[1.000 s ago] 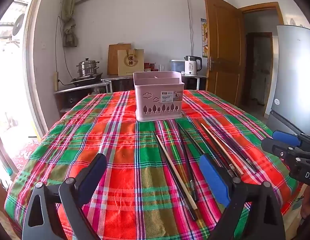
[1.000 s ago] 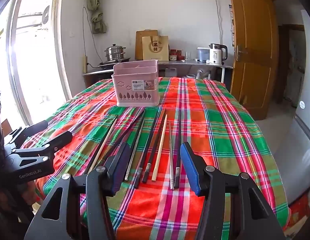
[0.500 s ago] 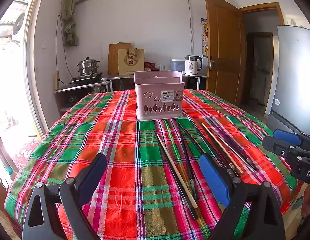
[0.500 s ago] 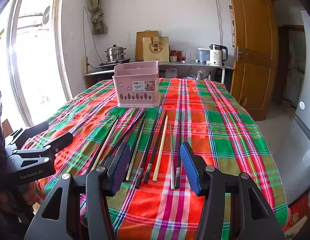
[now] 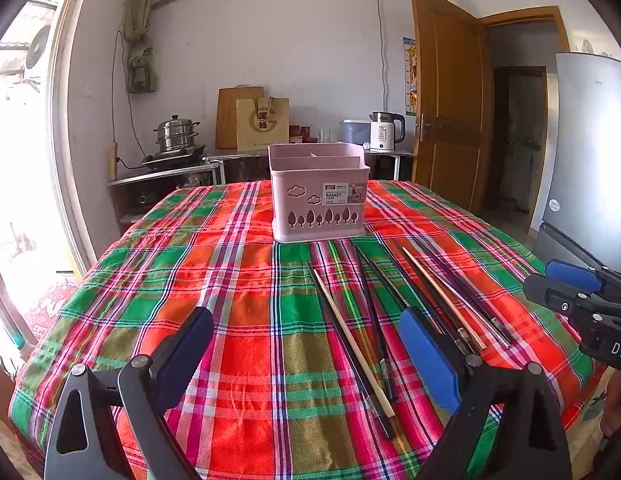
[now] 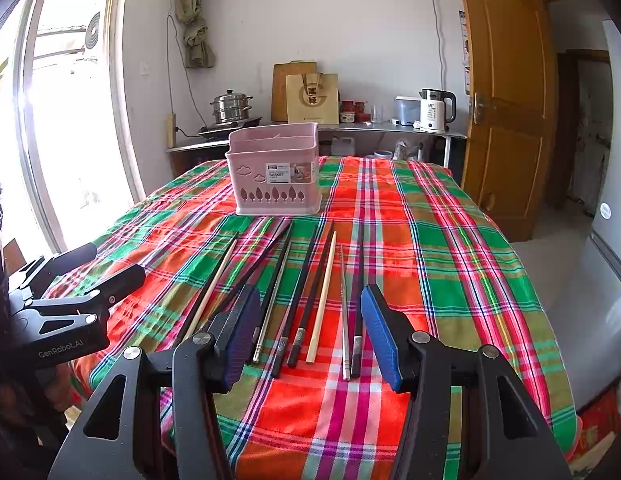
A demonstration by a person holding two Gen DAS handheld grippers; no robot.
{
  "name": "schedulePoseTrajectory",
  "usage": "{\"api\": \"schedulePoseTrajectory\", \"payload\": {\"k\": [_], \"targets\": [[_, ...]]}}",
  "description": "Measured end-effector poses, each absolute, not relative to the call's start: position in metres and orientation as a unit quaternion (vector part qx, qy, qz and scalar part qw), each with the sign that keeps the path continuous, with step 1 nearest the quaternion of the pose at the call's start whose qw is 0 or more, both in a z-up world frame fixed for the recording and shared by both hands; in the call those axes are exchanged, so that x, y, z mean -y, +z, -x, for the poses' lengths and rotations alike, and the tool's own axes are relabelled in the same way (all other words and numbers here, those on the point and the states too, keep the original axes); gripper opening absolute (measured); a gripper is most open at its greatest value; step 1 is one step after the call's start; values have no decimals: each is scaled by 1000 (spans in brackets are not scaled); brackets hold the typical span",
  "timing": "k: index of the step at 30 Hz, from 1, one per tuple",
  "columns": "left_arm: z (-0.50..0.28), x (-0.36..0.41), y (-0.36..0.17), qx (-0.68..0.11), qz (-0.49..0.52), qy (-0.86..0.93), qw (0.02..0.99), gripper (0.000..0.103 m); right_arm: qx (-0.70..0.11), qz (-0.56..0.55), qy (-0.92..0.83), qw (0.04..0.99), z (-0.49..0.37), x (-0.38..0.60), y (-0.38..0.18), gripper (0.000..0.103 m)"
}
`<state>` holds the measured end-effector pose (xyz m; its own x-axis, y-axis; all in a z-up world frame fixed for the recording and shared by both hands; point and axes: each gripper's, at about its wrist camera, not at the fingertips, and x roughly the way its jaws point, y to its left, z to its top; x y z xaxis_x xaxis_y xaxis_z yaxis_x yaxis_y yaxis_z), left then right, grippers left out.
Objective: Organize utensils
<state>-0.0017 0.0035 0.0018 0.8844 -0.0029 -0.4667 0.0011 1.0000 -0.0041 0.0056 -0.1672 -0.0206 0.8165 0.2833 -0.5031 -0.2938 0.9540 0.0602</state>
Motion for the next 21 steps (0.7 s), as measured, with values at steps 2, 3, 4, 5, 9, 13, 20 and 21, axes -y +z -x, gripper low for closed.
{"api": "schedulePoseTrajectory", "payload": {"k": [2, 3, 4, 5, 9, 13, 20, 21], "targets": [[2, -3, 3, -240, 2, -1, 971, 95, -263, 10, 152, 953, -5, 167, -21, 54], [2, -3, 3, -240, 2, -1, 971, 95, -262, 9, 152, 953, -5, 167, -21, 54], [2, -3, 3, -240, 2, -1, 971, 95, -262, 10, 152, 953, -5, 167, -20, 54], [2, -3, 3, -240, 2, -1, 971, 95, -262, 10, 152, 953, -5, 167, -20, 54], [2, -3, 3, -240, 1, -1, 971, 95, -262, 10, 152, 953, -5, 167, -20, 54], [3, -2, 3, -238, 1, -1, 971, 95, -262, 9, 152, 953, -6, 167, -19, 54], [4, -1, 4, -239, 1, -2, 971, 95, -263, 8, 152, 953, -7, 167, -20, 54], [4, -2, 4, -239, 1, -2, 971, 95, -263, 8, 152, 953, -7, 167, -20, 54]]}}
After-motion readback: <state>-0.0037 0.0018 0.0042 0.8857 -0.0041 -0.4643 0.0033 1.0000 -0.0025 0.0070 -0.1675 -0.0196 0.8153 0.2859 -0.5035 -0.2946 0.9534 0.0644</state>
